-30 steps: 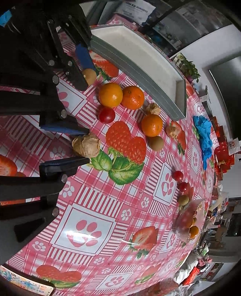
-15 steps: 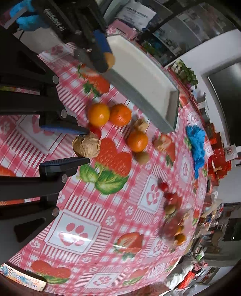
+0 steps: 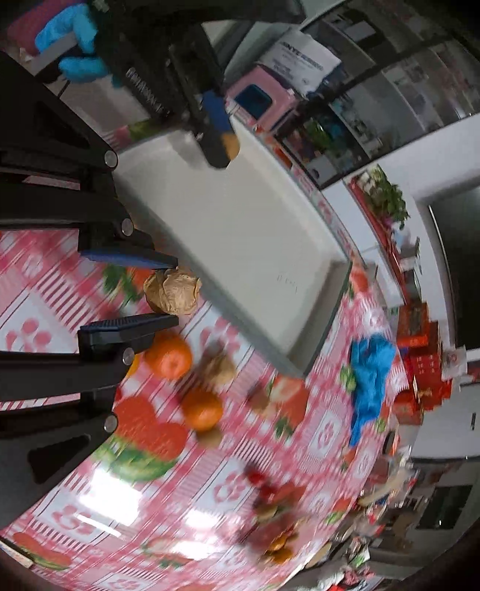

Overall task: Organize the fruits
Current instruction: 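Carry the kiwi into the white tray with the left tool while the right tool drops the bulb there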

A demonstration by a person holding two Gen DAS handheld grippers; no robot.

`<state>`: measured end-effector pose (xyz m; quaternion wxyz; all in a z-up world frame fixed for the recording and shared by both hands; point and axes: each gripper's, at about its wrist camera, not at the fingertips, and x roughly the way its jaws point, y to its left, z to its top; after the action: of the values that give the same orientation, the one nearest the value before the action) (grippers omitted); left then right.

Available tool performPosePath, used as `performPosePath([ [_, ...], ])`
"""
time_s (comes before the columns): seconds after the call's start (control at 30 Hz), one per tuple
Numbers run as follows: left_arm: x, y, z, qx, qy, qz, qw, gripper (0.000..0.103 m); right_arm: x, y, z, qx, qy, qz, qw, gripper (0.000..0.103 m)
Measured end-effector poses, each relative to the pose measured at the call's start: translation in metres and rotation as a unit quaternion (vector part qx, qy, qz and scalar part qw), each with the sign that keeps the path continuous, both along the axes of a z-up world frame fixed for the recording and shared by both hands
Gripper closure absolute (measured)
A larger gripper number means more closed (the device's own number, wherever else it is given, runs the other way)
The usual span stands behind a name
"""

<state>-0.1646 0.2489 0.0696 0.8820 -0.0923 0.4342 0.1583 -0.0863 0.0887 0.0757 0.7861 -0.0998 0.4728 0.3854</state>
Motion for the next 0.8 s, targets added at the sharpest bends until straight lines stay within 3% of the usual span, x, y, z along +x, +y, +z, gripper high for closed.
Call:
performPosePath([
  [0.2,0.003,0.012,-0.016,0.004,0.016,0.014,0.9998,0.073,0.001,0.032,-0.007,-0.006,0.016,0.020,1.000,0.077],
  [0.8,0.008,0.025,-0.034,0.012,0.038,0.028,0.9988,0.073,0.006,0.070,-0.031,-0.025,0.042,0.038,0.998,0.076],
])
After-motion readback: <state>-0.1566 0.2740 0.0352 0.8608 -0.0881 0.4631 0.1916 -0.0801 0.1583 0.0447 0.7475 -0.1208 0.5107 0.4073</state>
